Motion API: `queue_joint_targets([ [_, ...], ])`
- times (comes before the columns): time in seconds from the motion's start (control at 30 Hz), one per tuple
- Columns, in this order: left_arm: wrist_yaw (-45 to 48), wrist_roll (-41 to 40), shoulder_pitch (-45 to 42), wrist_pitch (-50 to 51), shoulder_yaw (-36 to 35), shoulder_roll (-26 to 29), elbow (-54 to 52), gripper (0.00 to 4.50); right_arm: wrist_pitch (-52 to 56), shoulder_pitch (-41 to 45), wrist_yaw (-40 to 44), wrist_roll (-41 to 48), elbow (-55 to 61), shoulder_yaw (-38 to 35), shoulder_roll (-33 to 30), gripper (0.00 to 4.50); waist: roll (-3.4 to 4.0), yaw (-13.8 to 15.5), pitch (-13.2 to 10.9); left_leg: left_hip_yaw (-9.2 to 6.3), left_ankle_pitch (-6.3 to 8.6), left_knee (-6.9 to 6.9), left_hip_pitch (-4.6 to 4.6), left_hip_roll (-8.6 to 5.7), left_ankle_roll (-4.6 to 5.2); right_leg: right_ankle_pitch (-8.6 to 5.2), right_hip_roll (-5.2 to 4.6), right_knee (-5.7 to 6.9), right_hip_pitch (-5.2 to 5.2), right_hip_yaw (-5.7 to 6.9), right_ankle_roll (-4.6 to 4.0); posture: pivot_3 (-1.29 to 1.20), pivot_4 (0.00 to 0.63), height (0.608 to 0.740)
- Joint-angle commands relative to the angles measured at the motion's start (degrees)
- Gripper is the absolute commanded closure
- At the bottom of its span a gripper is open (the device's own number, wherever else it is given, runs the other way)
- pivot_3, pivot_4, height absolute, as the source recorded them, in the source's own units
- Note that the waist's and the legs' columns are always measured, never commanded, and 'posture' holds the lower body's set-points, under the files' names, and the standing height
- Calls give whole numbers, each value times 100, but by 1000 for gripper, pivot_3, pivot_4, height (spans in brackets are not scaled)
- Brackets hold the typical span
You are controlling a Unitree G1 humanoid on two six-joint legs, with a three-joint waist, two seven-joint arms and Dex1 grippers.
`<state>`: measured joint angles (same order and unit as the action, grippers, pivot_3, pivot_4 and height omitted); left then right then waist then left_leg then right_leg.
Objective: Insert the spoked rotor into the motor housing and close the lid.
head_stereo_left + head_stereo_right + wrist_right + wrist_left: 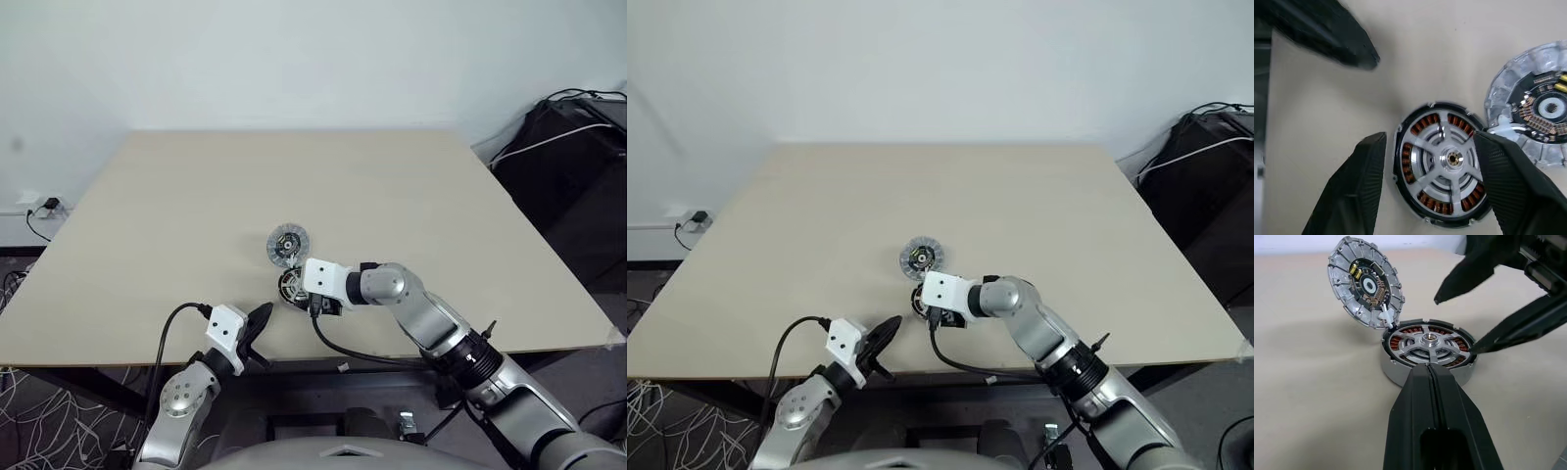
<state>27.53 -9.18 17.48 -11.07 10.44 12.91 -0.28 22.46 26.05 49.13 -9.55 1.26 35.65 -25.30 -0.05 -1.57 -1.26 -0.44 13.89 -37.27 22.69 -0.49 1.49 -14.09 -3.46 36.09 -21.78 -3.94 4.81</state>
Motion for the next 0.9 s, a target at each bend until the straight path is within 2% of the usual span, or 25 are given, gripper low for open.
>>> queue_joint_targets([
  [0.03,-34,-45,-45,60,-91,-12,-290,4500,-199,304,247,-210,-201,133,15,1643,0,5,0,1,0,0,0,0,0,0,0,0,0,0,0,0,0,740],
  [0.37,-102,-32,-54,289,-113,-67,-528,4500,-420,429,632,-404,-766,302,138,1643,0,12,0,-1,0,-1,0,-1,0,0,0,1,0,1,0,0,0,740],
  [0.67,-98,-15,-26,248,-76,-111,-422,4500,-441,295,735,-475,-831,252,49,1643,0,15,0,-1,0,-1,0,-2,0,0,0,2,0,1,0,0,0,740],
  [0.77,-68,-18,-62,236,-82,-117,-359,4500,-434,269,740,-498,-827,238,39,2249,0,20,1,-1,0,-2,-1,-2,-1,0,0,2,2,2,0,0,0,740],
  [0.9,-48,1,-39,197,-64,-125,-333,4500,-427,237,717,-514,-814,217,51,3511,3,19,4,-1,0,-3,-3,-2,-1,0,0,3,4,2,0,0,0,740],
])
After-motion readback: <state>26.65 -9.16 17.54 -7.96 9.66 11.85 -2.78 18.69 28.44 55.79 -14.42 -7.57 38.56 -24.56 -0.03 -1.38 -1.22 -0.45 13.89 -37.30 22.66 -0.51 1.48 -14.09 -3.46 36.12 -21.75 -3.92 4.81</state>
